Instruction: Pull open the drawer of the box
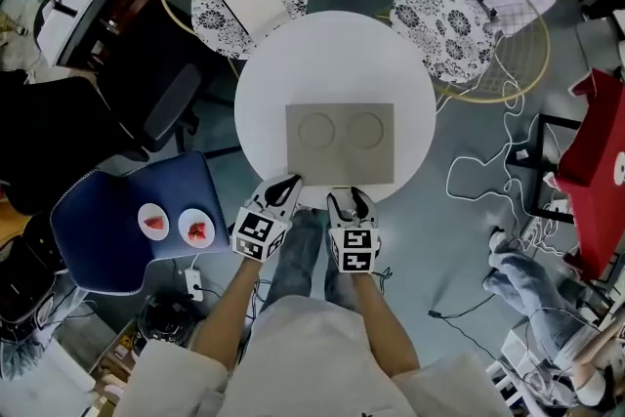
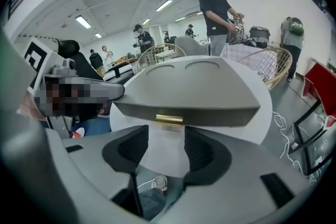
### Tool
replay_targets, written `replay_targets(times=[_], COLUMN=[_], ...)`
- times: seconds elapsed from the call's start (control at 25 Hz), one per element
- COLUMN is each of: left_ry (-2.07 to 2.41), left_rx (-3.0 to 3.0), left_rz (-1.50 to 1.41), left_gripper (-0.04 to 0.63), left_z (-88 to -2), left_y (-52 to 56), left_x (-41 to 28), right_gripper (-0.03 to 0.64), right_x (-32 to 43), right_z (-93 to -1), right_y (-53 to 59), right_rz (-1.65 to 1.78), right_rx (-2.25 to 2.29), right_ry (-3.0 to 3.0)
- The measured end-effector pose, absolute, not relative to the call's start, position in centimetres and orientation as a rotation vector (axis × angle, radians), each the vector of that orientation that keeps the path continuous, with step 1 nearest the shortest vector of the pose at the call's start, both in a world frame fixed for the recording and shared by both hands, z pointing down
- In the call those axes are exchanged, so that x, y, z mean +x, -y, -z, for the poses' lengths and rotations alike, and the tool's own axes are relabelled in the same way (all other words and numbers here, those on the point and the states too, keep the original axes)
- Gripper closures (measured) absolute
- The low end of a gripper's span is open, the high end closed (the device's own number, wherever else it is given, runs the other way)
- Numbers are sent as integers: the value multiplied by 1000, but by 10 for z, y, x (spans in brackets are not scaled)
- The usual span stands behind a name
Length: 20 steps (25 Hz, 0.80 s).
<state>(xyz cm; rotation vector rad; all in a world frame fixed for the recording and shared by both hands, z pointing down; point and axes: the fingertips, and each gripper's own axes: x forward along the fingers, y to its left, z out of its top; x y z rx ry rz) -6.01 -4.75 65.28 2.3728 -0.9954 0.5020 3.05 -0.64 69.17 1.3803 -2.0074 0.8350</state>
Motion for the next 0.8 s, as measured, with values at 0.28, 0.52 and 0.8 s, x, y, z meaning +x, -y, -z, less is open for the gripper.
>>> replay_targets(times=[0.28,0.52,0.8], left_ry=[982,978,980], left_rx=[2379,2381,2379], left_rz=[-490,-487,-483], left_gripper=[584,584,584], left_z=[-652,-653,-652], left_y=[48,49,49], left_x=[-61,-61,-61], right_gripper=[399,400,437], right_x=[29,30,31], right_z=[-695,-697,-697], right_y=[11,17,19], right_rz=[-844,-862,-845], right_rx=[1392,1416,1415], right_ry=[1986,1970,1964])
